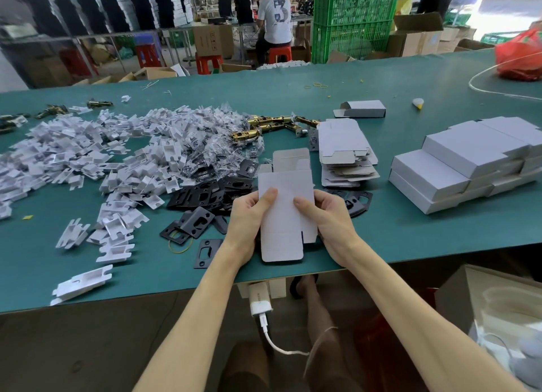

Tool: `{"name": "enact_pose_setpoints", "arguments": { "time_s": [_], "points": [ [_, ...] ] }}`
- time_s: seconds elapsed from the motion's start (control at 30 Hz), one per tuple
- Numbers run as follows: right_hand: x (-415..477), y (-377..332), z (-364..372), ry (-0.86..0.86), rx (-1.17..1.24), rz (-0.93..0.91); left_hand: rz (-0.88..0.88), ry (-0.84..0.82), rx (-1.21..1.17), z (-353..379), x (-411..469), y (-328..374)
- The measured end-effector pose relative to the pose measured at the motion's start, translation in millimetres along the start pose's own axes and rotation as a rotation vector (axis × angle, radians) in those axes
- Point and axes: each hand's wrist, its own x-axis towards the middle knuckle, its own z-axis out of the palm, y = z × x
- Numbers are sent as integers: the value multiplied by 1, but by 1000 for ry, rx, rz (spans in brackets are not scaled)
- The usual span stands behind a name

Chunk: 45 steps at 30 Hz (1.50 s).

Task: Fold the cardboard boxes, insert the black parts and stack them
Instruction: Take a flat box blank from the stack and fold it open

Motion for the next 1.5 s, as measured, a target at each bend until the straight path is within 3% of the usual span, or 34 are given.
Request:
{"name": "enact_pose_setpoints", "arguments": {
  "time_s": [0.27,0.53,0.67,1.0,1.13,1.37,1.5],
  "points": [
    [0,0,3,184,-166,-113,36,5,48,1,-1,-2],
    [-2,-1,2,199,-126,-80,89,10,59,1,-2,-1],
    [1,1,-3,308,-29,-76,32,-77,94,2,-2,-3],
    [0,1,-4,186,-39,-82,96,30,60,4,-3,-3],
    [-4,-3,3,62,-122,-69,148,72,0,1,-4,1],
    [-5,-8,10,33,-275,-119,118,13,35,-2,-3,3],
    [-6,-8,8,18,-265,-118,46,-13,-87,-2,-3,5]
  ]
}}
